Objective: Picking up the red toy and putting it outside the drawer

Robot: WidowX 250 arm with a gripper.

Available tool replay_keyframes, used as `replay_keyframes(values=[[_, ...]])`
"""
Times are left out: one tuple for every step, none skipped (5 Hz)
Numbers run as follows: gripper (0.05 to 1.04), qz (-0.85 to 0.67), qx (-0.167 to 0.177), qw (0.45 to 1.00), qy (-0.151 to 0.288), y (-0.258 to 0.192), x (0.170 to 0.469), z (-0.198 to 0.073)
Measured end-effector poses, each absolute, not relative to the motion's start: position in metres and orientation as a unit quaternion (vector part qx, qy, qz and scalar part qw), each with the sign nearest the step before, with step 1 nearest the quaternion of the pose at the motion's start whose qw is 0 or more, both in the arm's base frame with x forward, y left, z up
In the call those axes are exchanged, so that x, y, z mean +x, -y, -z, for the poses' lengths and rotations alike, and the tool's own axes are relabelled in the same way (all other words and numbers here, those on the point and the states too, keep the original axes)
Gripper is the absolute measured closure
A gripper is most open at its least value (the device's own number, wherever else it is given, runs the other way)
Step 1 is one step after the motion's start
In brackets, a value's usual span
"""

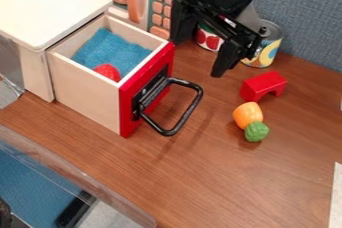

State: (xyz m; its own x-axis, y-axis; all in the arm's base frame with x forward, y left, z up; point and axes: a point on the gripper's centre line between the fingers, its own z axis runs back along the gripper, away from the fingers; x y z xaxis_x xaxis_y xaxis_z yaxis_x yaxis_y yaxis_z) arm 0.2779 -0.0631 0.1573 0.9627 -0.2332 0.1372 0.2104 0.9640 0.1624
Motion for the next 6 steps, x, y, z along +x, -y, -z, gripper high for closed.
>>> replay_keyframes(values=[[0.083, 0.115, 0.076, 0.988, 0.063, 0.063, 0.276, -0.149], [0.083, 0.103, 0.094, 0.989, 0.039, 0.032, 0.272, -0.135], [0.083, 0.096, 0.113, 0.989, 0.029, 0.0, 0.271, -0.125], [0.083, 0.087, 0.114, 0.989, 0.025, -0.017, 0.275, -0.12], [0.083, 0.066, 0.102, 0.992, 0.03, -0.034, 0.281, -0.119], [0.083, 0.048, 0.089, 0.994, 0.046, -0.047, 0.288, -0.128]])
